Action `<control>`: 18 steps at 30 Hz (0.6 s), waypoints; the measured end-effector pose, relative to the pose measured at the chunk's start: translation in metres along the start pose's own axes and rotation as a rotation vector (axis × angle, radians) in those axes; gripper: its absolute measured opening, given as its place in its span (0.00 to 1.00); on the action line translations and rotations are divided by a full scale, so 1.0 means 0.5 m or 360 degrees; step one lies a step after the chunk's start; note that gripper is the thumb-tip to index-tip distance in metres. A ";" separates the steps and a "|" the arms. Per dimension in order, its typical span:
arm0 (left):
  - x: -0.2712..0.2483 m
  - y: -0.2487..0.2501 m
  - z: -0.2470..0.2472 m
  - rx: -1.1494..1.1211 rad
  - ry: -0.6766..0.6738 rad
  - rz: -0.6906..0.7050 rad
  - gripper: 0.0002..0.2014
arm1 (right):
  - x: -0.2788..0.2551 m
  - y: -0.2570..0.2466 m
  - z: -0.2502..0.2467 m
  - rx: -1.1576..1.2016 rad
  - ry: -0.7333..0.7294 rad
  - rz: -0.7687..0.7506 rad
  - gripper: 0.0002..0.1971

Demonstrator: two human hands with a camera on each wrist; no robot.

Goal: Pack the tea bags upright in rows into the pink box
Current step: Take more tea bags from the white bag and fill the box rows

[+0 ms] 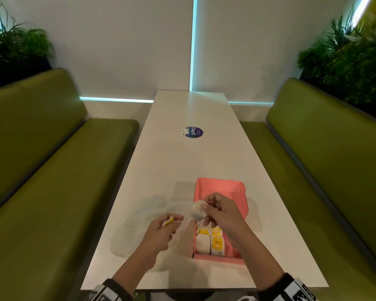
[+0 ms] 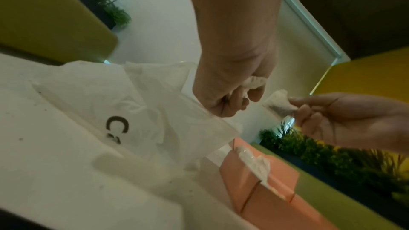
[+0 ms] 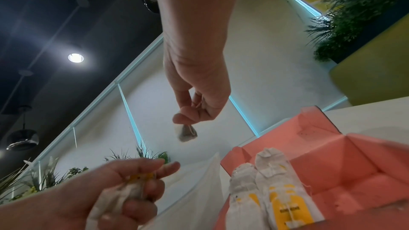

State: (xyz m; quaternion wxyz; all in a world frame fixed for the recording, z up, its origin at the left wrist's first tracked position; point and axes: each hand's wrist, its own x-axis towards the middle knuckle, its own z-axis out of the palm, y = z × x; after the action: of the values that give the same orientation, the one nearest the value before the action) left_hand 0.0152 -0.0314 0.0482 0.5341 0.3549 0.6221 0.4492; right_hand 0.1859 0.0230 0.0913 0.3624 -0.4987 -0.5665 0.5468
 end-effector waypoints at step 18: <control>-0.007 0.043 0.040 -0.0021 -0.0514 -0.0039 0.14 | -0.024 -0.007 -0.029 -0.0024 -0.0345 -0.0043 0.09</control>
State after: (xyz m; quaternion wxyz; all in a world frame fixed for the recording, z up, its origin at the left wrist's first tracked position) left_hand 0.0347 -0.0236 0.0693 0.6349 0.4113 0.5294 0.3839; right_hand 0.2023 0.0154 0.0986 0.3024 -0.4317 -0.6132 0.5883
